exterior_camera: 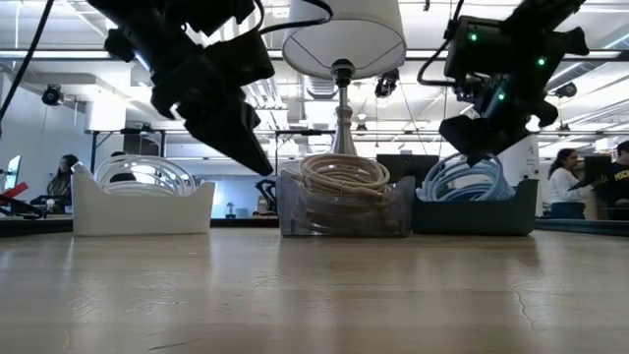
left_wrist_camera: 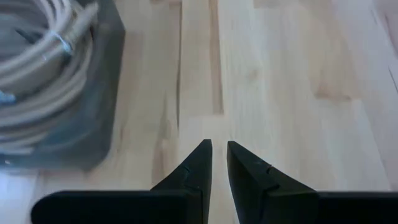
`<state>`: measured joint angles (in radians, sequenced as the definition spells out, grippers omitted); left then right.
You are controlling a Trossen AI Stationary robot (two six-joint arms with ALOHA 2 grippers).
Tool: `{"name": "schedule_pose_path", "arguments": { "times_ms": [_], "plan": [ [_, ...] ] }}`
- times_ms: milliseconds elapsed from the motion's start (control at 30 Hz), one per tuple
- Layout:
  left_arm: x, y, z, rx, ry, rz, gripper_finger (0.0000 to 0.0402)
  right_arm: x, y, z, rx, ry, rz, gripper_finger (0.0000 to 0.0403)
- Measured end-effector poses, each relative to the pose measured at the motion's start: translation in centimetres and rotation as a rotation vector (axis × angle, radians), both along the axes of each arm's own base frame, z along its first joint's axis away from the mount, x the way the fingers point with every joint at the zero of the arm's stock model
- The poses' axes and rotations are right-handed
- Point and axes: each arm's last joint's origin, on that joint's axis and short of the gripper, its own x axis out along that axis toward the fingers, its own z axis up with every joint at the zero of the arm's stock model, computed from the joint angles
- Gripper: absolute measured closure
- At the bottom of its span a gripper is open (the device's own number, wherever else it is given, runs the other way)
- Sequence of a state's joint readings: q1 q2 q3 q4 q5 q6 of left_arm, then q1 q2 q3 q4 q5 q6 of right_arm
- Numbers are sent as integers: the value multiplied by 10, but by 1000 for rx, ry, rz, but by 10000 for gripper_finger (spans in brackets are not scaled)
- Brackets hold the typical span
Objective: Sort HDMI cables
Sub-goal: Put the top blue HDMI cable into the blue bin, then put the blue HDMI cable into the blue bin
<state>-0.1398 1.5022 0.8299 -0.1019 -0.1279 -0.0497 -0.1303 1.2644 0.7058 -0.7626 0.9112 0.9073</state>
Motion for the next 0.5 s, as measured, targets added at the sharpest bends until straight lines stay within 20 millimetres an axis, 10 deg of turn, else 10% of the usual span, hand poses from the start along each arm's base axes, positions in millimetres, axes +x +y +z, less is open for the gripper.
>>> {"name": "schedule_pose_path", "arguments": {
  "times_ms": [500],
  "plan": [
    [-50,-5,21,-245,257,32,348,1,0,21,7,80,15,213]
  ]
}}
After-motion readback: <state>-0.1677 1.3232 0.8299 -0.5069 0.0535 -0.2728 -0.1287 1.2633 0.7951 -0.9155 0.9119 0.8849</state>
